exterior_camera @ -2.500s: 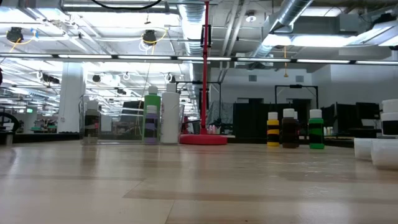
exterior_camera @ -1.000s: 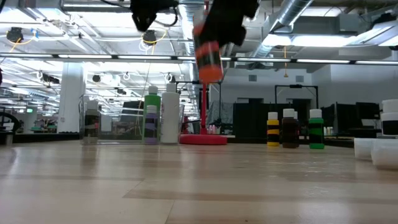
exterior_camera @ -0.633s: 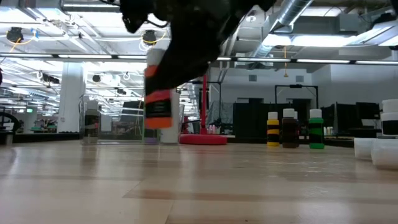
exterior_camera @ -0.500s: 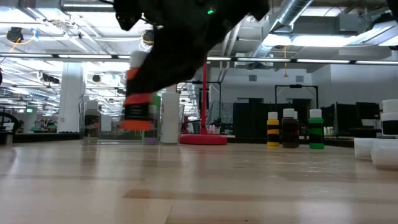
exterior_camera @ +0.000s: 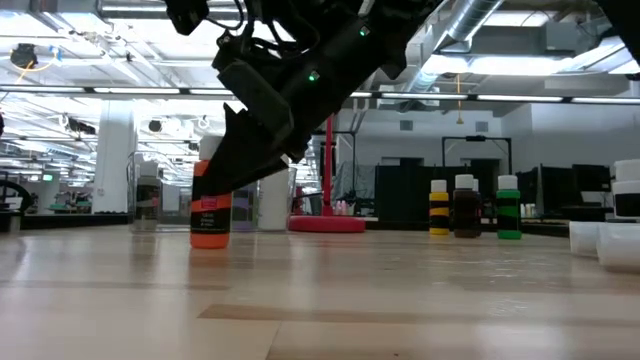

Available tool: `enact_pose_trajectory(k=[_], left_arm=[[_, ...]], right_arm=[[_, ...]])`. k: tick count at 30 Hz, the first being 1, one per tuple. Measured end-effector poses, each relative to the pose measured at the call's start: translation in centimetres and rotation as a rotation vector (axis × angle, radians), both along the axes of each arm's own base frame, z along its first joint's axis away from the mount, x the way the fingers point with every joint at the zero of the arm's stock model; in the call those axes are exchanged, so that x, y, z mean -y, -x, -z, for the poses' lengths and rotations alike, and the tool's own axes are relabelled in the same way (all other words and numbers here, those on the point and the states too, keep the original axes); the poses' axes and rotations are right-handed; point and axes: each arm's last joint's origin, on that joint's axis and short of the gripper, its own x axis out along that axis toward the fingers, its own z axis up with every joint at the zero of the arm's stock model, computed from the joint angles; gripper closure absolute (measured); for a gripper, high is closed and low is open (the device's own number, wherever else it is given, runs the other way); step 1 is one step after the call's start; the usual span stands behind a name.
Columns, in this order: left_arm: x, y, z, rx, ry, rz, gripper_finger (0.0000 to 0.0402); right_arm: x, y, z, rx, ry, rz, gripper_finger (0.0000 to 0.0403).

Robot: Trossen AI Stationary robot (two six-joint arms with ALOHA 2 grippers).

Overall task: Pick & Place Paint Supplies
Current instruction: Put the orange paint bottle into the transparent bin

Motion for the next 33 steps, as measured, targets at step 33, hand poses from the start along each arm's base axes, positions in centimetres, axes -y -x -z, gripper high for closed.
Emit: enact_pose_trajectory(k=[33], left_arm=[[1.8, -6.7, 9.3, -0.376, -0.361, 0.179, 0.0175]], right_arm=[[-1.0, 9.7, -14.2, -0.144, -0.043, 0.012, 0.0143]])
